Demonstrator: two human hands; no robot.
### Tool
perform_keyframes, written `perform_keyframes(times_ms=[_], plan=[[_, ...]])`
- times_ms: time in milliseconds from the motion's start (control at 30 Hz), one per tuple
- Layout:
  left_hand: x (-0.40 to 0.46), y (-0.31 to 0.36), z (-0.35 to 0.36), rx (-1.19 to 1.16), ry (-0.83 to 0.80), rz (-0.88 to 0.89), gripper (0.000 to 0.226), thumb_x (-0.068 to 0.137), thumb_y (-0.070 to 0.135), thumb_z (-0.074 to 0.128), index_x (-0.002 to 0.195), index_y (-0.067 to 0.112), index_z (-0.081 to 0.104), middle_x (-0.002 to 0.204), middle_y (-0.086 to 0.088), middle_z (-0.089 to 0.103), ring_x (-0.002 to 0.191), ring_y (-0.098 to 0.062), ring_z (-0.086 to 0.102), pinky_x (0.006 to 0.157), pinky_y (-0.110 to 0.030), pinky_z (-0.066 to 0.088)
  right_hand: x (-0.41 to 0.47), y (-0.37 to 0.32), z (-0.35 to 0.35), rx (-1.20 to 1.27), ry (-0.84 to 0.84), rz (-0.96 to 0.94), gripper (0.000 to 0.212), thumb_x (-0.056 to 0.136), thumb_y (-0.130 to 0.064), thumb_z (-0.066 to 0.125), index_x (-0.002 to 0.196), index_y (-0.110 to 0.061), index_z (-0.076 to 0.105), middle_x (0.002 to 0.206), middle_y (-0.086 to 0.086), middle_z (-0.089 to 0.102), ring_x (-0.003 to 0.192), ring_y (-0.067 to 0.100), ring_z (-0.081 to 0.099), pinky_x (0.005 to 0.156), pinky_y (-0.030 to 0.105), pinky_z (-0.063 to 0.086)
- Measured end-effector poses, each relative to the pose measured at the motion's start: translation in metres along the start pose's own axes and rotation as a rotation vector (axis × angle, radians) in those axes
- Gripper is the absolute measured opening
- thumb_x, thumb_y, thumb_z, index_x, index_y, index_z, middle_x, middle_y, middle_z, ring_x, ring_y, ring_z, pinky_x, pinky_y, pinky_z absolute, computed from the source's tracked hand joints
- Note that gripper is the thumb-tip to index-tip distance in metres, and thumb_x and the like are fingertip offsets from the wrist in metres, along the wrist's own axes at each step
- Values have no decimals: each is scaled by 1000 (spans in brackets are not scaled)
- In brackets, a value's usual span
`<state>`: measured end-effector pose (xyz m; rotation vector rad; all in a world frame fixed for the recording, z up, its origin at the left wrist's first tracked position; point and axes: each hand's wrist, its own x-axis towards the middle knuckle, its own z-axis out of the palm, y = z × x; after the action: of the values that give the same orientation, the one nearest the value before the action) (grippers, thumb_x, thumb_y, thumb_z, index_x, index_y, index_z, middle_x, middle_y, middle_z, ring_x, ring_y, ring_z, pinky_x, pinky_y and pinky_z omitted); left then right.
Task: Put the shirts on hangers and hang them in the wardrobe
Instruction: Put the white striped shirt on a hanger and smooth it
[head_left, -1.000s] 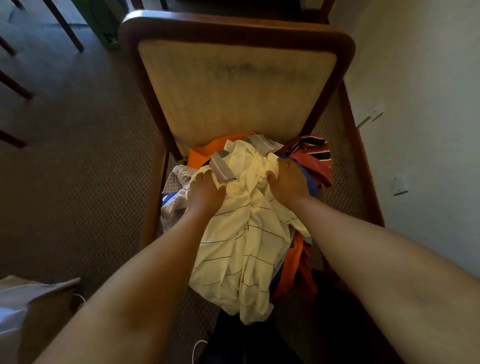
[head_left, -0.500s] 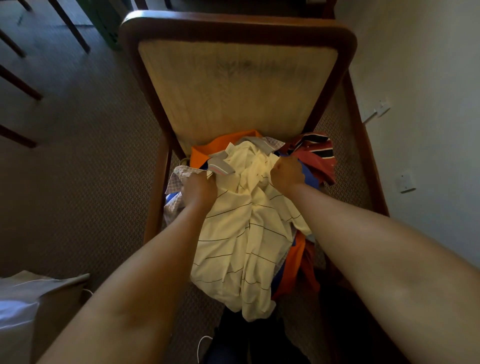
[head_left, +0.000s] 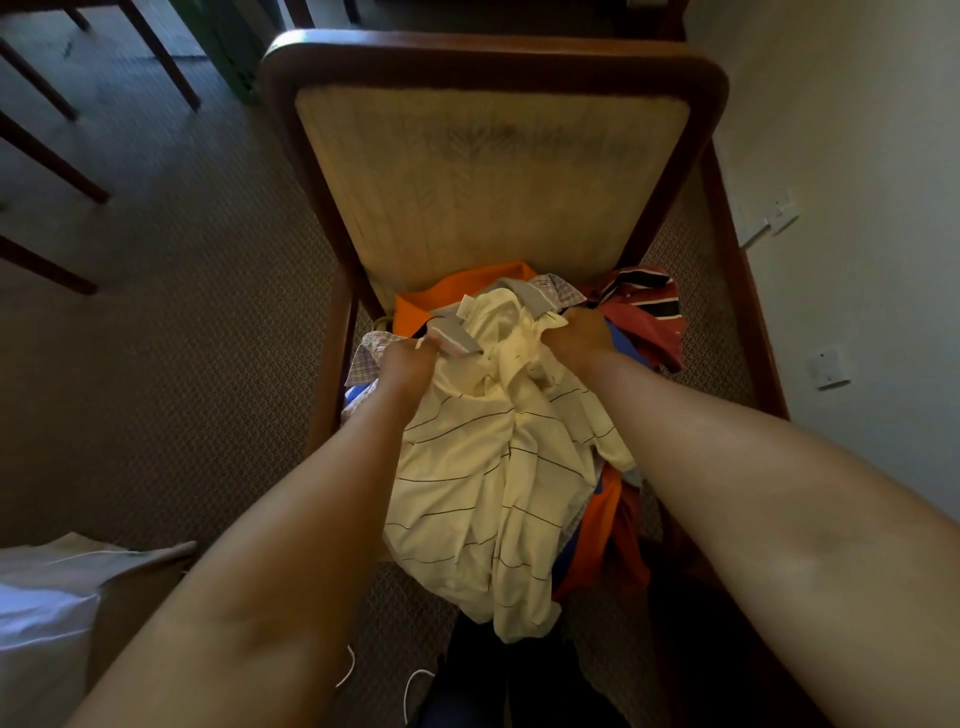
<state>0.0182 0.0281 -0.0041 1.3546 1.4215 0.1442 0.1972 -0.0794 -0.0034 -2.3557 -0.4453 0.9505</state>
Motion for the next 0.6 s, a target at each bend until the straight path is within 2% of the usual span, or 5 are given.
perform_keyframes(times_ms=[67,167,233,433,600], plan=[[0,3,-6,35,-3,14,16,97,24,50,102,12,61,99,-8,60,95,-24,55,82,-32,44,-5,-7,-15,113,-6,-38,17,81,-4,57,71,-16,51,84,6,56,84,22,54,68,28,42],[-1,20,-16,40,7,45,24,93,18,53,112,9,63,104,-7,64,99,-24,59,89,-36,50,-12,-19,-41,141,-56,-62,21,83,2,51,100,-6,61,88,4,58,89,23,57,71,28,45],[-4,37,-23,44,17,79,28,93,23,55,117,11,62,106,-7,65,99,-22,60,83,-34,50,-16,-31,-58,175,-62,-6,31,85,0,50,113,-3,61,100,9,59,103,30,57,85,35,49],[-19,87,-43,106,86,243,16,93,27,56,106,17,58,93,2,57,93,-18,55,81,-34,48,-32,-48,-112,567,-178,185,51,80,-52,68,106,-8,65,101,11,70,93,28,69,84,41,55],[-39,133,-62,178,83,411,5,89,15,56,94,15,53,85,3,54,78,-14,52,62,-25,44,-58,-64,-150,440,-189,104,47,68,-43,82,100,-10,72,104,13,71,94,29,68,89,43,53]])
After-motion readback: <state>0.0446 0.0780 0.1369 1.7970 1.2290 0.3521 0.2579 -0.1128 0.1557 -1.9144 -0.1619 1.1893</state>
